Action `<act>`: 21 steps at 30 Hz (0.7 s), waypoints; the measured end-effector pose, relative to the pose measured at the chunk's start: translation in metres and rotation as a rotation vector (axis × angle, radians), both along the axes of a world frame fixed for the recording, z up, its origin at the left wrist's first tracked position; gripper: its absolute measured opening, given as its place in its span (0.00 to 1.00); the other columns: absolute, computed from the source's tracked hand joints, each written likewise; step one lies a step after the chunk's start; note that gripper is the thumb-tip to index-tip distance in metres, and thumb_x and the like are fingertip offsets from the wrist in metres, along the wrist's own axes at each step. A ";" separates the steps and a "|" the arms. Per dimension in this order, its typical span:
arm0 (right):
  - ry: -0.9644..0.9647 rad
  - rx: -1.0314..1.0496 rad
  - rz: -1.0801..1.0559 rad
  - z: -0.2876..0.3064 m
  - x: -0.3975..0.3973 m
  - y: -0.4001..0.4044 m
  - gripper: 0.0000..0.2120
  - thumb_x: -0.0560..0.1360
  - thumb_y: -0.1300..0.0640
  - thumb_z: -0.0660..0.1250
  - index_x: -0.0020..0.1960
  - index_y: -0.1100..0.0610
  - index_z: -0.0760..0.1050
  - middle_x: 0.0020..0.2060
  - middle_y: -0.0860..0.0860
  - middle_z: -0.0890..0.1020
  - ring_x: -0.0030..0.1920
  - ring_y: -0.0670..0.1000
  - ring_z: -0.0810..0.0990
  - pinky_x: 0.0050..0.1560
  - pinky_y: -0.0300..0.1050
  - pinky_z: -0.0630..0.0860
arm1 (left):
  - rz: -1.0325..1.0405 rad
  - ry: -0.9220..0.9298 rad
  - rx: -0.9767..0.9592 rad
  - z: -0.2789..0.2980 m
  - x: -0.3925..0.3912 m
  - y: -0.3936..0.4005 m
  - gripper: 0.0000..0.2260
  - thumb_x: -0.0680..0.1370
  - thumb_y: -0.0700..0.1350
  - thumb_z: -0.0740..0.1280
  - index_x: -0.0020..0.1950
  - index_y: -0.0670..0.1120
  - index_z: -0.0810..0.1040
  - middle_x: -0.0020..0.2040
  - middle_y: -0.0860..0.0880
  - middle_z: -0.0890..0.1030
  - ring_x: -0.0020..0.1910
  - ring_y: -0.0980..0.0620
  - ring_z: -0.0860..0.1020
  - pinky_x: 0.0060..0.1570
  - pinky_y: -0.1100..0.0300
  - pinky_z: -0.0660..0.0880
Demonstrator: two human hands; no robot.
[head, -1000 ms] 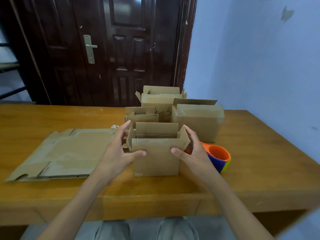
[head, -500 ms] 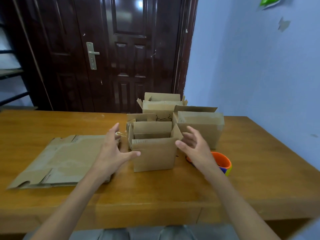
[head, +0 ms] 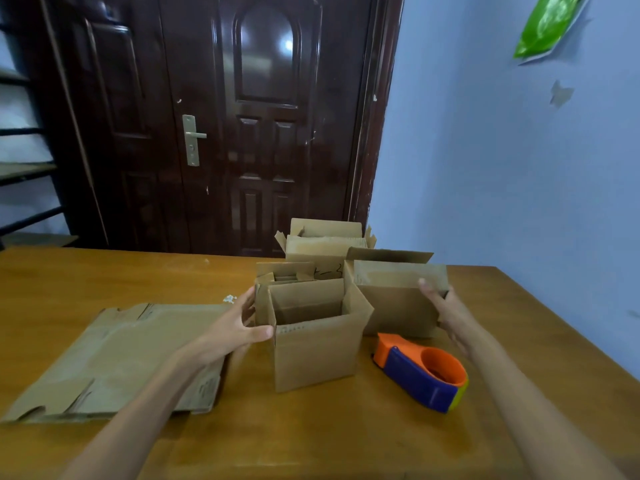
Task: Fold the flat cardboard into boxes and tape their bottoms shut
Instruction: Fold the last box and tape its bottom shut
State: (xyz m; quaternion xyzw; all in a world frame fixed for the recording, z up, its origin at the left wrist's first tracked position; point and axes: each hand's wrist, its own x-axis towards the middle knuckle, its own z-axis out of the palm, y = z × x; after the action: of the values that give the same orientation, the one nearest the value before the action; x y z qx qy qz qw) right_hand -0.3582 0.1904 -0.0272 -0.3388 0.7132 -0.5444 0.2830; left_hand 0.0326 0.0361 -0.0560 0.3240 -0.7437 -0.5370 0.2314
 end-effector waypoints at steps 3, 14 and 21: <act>0.016 0.057 0.068 -0.012 0.009 -0.010 0.64 0.61 0.17 0.69 0.85 0.50 0.52 0.82 0.54 0.62 0.80 0.61 0.63 0.78 0.64 0.65 | -0.014 0.096 0.060 -0.006 -0.009 -0.001 0.60 0.60 0.71 0.80 0.85 0.57 0.55 0.83 0.56 0.62 0.80 0.53 0.64 0.79 0.50 0.63; 0.218 -0.038 -0.050 0.001 0.032 0.009 0.59 0.67 0.23 0.68 0.85 0.44 0.43 0.85 0.50 0.53 0.83 0.57 0.56 0.78 0.62 0.63 | 0.174 0.205 0.125 0.001 -0.010 0.019 0.47 0.72 0.82 0.55 0.84 0.58 0.57 0.84 0.54 0.60 0.81 0.51 0.62 0.80 0.45 0.59; 0.382 -0.029 0.116 -0.023 0.114 0.059 0.54 0.66 0.25 0.71 0.83 0.38 0.48 0.83 0.41 0.58 0.80 0.49 0.61 0.74 0.55 0.69 | 0.132 -0.019 -0.112 -0.010 0.015 0.074 0.62 0.57 0.79 0.75 0.84 0.64 0.49 0.80 0.62 0.59 0.76 0.56 0.65 0.74 0.47 0.69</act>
State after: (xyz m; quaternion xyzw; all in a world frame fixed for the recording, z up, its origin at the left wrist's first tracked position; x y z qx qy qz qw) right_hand -0.2438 0.2493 -0.0501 -0.4804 0.7255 -0.4632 0.1685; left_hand 0.0476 0.1104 -0.0663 0.3640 -0.7518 -0.4749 0.2771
